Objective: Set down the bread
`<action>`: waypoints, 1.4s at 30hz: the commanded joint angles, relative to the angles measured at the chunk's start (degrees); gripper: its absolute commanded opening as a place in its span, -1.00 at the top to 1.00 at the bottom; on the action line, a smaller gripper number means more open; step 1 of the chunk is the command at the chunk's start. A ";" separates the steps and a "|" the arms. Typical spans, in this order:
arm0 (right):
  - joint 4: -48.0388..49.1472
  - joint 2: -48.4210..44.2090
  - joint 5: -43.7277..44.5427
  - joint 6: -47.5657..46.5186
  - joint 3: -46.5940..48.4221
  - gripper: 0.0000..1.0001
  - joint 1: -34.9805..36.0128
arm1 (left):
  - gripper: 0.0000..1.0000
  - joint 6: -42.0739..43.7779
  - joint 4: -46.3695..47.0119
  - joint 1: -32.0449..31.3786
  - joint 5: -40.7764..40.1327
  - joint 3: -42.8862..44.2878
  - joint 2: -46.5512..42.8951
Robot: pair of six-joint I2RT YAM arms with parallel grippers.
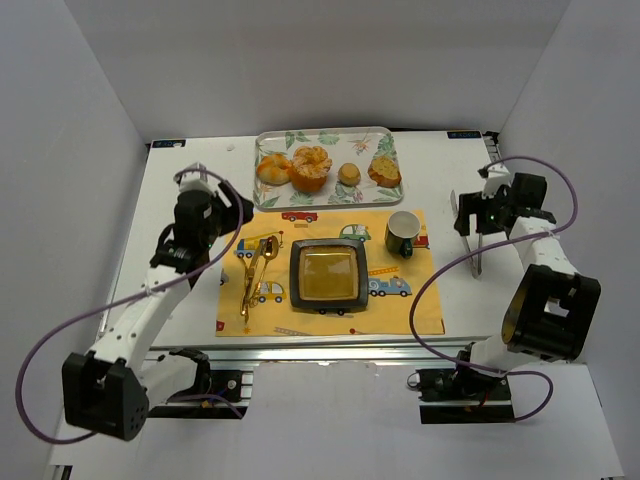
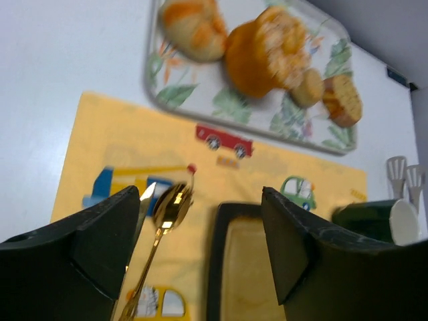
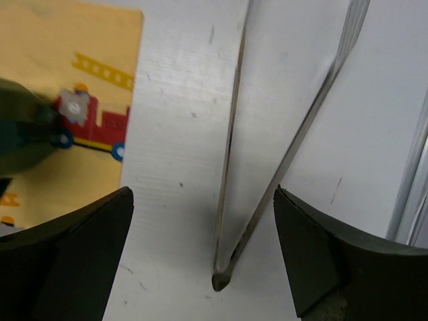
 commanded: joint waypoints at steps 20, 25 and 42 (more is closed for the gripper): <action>9.21 19.44 9.01 0.06 -0.13 -0.44 -0.35 | -0.72 -6.88 -5.55 0.18 -5.33 -13.64 -15.96; 6.06 19.97 6.12 -2.13 1.62 0.38 -0.88 | -0.72 -7.50 -5.90 0.18 -6.12 -13.99 -16.75; -5.47 15.66 -2.16 -16.81 26.05 0.35 16.06 | -0.72 -7.24 -4.85 0.18 -5.07 -11.97 -13.58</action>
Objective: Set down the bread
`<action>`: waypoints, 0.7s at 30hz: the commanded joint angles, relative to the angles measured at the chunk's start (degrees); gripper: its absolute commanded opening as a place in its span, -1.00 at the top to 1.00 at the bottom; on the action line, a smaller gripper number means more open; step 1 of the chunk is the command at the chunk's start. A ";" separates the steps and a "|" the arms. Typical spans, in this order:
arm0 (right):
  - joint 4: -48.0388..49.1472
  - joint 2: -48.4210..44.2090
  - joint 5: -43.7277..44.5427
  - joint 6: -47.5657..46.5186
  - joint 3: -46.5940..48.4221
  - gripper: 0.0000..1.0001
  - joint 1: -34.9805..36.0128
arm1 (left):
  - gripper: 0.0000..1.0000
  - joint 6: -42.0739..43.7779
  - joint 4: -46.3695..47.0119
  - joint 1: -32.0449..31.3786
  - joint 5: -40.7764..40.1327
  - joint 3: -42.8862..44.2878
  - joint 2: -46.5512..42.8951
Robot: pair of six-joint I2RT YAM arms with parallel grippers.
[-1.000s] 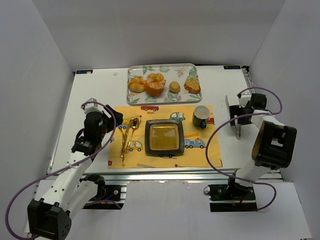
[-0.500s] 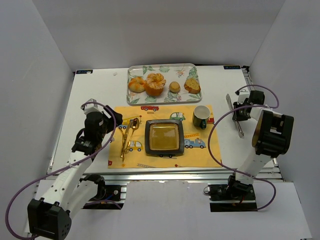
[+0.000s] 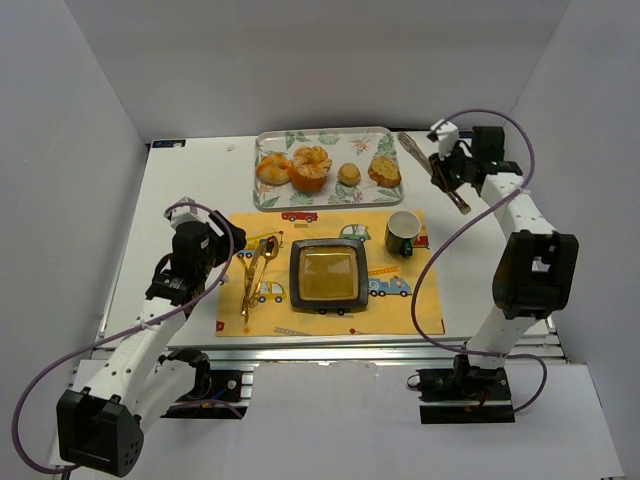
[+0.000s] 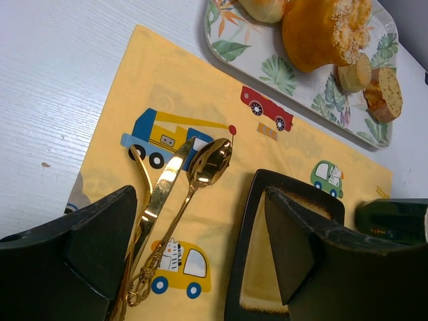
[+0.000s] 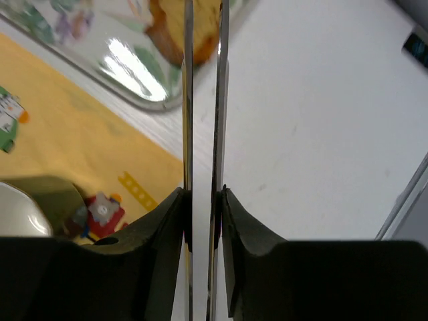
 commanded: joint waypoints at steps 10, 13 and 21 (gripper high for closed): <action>-9.92 12.19 2.14 -10.63 22.97 0.29 13.22 | -0.72 0.26 0.42 0.16 -0.35 2.59 -0.34; -10.89 14.83 3.28 -10.19 26.48 0.27 14.46 | -0.72 0.26 -0.02 0.16 -0.70 2.50 -0.86; -11.24 16.69 2.94 -8.69 28.52 0.22 15.16 | -0.73 -0.09 -0.37 0.16 -1.14 1.01 -2.19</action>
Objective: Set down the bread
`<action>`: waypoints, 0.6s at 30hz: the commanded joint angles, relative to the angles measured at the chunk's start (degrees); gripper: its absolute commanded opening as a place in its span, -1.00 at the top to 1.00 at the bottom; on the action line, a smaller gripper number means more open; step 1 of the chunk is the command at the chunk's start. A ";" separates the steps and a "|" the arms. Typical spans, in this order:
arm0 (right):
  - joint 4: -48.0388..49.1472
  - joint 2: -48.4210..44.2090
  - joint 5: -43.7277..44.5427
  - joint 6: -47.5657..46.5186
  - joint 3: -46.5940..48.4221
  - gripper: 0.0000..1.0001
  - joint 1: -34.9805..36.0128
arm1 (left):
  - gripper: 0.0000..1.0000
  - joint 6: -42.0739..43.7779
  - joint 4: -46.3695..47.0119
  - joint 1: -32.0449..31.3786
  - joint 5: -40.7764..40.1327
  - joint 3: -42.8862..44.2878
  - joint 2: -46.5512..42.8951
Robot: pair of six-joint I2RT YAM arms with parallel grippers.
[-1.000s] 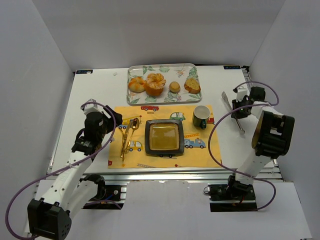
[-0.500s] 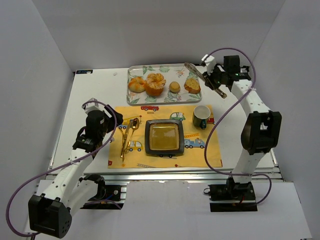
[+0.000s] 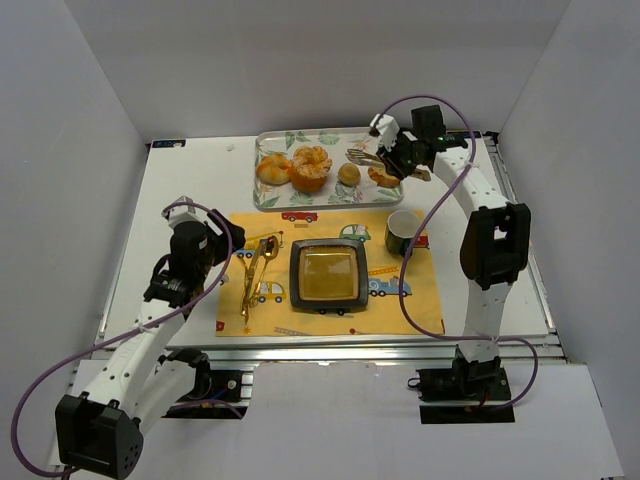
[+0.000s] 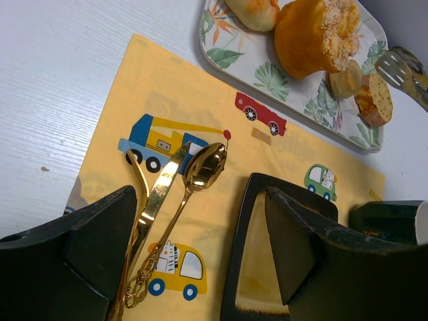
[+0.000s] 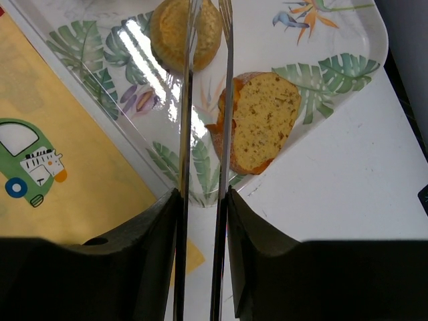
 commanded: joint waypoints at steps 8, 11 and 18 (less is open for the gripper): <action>2.26 -1.46 -0.31 6.75 2.67 0.20 0.15 | -0.73 -0.07 -0.04 0.16 -0.77 0.79 -1.16; 0.68 1.26 1.80 14.38 5.23 0.13 0.15 | -0.73 -0.16 0.04 0.16 -0.68 0.70 -1.16; -1.96 5.31 1.37 28.03 9.64 -0.03 -0.20 | -0.73 -0.24 -0.92 0.16 -1.03 0.70 -2.12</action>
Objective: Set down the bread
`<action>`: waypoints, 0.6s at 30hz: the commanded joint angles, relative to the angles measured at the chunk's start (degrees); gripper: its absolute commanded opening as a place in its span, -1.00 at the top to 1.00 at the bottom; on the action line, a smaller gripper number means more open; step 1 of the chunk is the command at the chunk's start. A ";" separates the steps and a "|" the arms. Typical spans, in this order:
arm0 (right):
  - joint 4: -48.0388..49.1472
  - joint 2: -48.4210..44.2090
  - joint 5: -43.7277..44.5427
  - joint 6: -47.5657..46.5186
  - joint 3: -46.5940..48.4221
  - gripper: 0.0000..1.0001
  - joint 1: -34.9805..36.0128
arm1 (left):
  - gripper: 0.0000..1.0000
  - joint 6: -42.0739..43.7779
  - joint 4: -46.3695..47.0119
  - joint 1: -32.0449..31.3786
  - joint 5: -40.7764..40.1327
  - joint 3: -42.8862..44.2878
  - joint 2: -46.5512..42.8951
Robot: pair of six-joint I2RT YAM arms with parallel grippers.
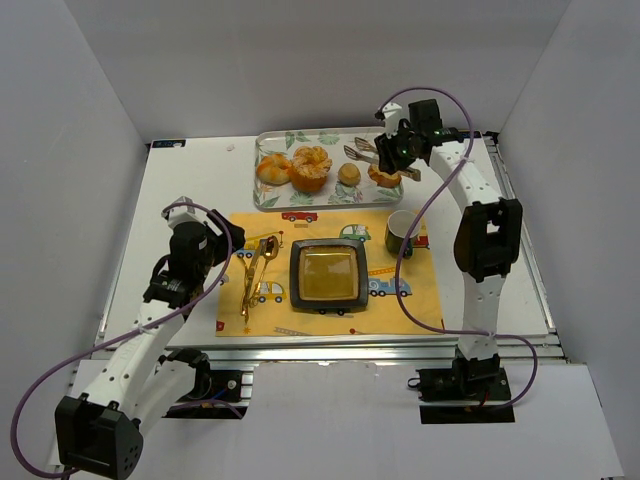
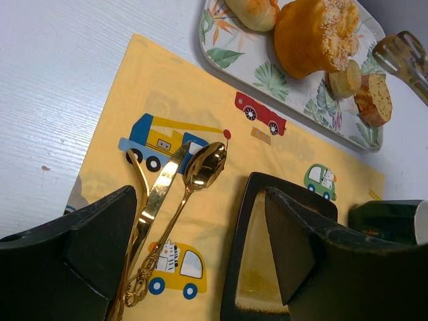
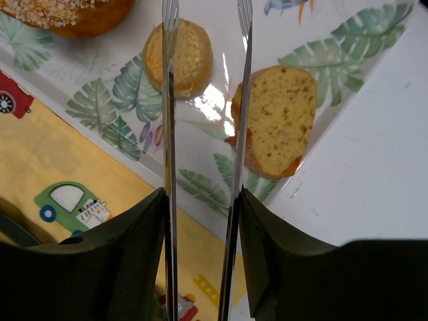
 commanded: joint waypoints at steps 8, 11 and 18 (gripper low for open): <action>-0.72 0.37 -3.01 11.05 -0.19 -0.04 -0.82 | -0.73 -0.75 -1.56 0.16 -1.60 0.29 -3.09; -0.89 0.20 -4.16 11.40 -0.81 -0.06 -0.91 | -0.73 -1.01 -1.39 0.16 -1.52 0.20 -3.09; -0.89 0.55 -3.72 10.87 -2.48 -0.09 -0.91 | -0.73 -0.93 -1.39 0.16 -1.43 0.55 -2.74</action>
